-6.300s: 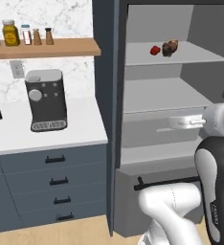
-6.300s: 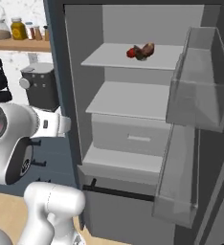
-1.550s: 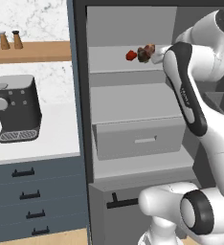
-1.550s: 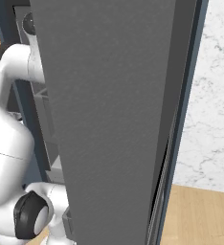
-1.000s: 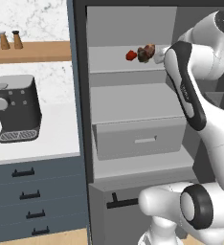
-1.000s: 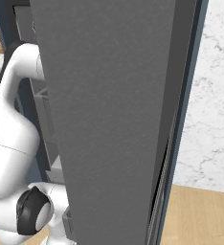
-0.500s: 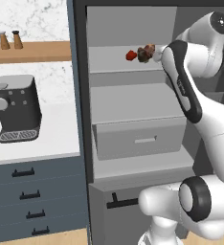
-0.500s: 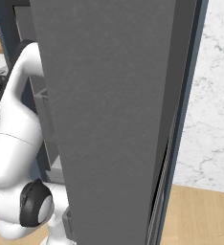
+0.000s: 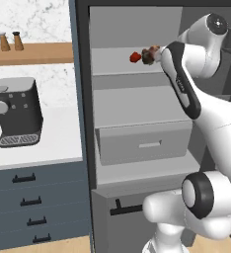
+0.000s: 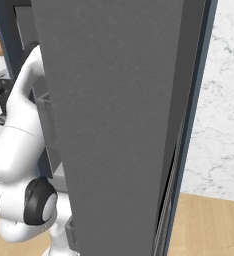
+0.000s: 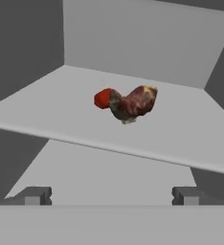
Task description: Place one bell pepper and one steak in each tupperware on the nearby counter, to pack two identical lunches.
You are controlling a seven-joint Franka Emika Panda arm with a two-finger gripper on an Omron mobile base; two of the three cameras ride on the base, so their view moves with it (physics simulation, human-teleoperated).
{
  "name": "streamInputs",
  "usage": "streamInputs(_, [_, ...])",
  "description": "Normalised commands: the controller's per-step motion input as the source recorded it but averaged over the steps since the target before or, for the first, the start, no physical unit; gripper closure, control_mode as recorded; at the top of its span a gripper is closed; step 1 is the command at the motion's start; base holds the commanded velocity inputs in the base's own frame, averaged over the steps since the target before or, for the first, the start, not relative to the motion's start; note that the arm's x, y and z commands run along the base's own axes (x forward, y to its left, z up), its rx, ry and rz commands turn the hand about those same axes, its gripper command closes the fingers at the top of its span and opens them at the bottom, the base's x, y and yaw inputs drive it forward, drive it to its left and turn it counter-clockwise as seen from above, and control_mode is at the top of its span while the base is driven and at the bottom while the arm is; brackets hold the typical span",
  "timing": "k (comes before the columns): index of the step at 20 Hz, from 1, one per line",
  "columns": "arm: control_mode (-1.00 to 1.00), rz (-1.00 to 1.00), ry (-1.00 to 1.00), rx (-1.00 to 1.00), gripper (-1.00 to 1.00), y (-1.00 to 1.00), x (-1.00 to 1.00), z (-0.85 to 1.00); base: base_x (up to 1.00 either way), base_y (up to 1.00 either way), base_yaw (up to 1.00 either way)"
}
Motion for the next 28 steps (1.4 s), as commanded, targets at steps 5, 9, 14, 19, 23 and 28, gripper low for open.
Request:
streamInputs(5, [-1.00, -0.04, 0.00, 0.07, -1.00, 0.00, 0.51, 0.00, 0.00, 0.00, 0.00])
streamInputs(9, [-1.00, -0.12, -0.01, 0.00, -1.00, 0.00, 0.16, -0.05, 0.00, 0.00, 0.00])
streamInputs(14, [-1.00, 0.00, 0.00, 0.03, -1.00, -0.08, 0.00, -0.07, 0.00, 0.00, 0.00])
streamInputs(19, [-1.00, -0.04, -0.03, 0.00, -1.00, -0.32, 0.00, -0.31, 0.00, 0.00, 0.00])
streamInputs(23, [-1.00, -0.09, -0.07, 0.00, -1.00, -0.11, 0.36, -0.02, 0.00, 0.00, 0.00])
streamInputs(28, [-1.00, -0.08, -0.08, 0.00, -1.00, 0.00, 0.47, 0.00, 0.00, 0.00, 0.00])
